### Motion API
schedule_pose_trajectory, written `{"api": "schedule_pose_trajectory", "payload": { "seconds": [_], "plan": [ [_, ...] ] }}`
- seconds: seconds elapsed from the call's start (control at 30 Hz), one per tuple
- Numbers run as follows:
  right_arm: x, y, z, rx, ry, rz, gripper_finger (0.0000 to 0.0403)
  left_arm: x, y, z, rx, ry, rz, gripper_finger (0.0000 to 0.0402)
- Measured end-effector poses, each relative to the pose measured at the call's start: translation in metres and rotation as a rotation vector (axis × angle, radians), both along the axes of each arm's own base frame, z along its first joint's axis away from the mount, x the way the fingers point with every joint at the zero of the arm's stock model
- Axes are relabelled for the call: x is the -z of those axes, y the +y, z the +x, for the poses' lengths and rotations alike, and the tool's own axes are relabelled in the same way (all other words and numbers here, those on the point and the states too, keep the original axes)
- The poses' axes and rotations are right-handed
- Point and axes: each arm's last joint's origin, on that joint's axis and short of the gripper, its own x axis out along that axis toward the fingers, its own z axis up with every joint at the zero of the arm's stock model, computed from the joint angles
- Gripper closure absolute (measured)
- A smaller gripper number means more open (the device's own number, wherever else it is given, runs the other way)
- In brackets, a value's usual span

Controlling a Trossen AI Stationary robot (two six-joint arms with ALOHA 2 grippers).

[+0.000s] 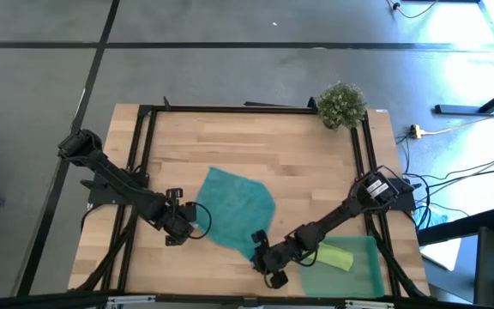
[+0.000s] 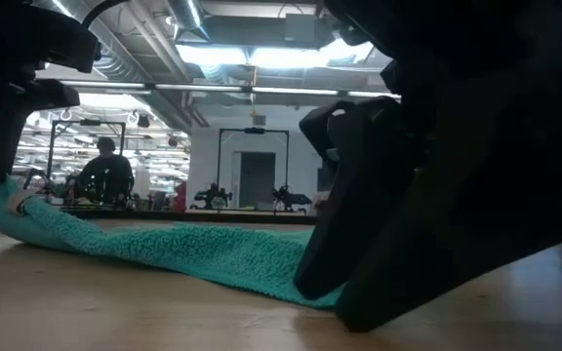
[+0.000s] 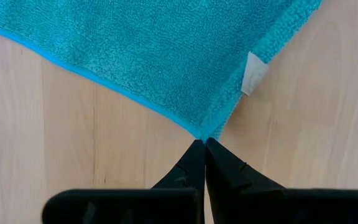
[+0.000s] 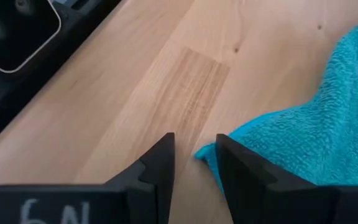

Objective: Roll microfiber towels into tight, uniform cylinder then place into a basket
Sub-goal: Fold the blue microfiber cloth

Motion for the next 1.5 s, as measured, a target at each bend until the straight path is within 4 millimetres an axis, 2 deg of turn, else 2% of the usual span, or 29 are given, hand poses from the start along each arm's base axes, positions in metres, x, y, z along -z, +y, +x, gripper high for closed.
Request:
{"api": "schedule_pose_trajectory", "payload": {
  "seconds": [0.23,0.3,0.4,0.47,0.57,0.7,0.83,1.1,1.23,1.5],
  "plan": [
    [0.001,-0.002,-0.001,0.035,0.010,-0.056,0.0296,0.000,0.000,0.000,-0.021,-0.002,-0.004,0.0401],
    [0.002,-0.003,-0.001,0.036,0.010,-0.059,0.0318,0.000,0.000,0.000,-0.021,-0.003,-0.004,0.0401],
    [0.002,-0.003,-0.001,0.041,0.008,-0.069,0.0373,0.000,0.000,0.000,-0.021,-0.003,-0.004,0.0401],
    [0.001,-0.004,0.000,0.048,0.006,-0.076,0.0392,0.000,0.000,0.000,-0.021,-0.003,-0.004,0.0401],
    [-0.003,-0.003,0.003,0.059,0.002,-0.094,0.0392,0.000,0.000,0.000,-0.021,-0.005,-0.001,0.0401],
    [-0.013,-0.005,0.006,0.094,-0.004,-0.209,0.0398,-0.001,0.001,0.000,-0.023,-0.014,0.009,0.0401],
    [-0.039,-0.010,0.004,0.187,-0.003,-0.295,0.0399,-0.009,0.002,0.001,-0.030,-0.053,0.048,0.0401],
    [-0.077,-0.025,-0.002,0.338,0.006,-0.429,0.0401,-0.033,0.014,0.009,-0.111,-0.124,0.211,0.0401],
    [-0.080,-0.042,-0.004,0.439,0.058,-0.435,0.0401,-0.035,0.025,0.014,-0.184,-0.134,0.239,0.0401],
    [-0.074,-0.069,-0.007,0.605,0.168,-0.465,0.0401,-0.035,0.053,0.026,-0.310,-0.146,0.285,0.0401]
  ]
}}
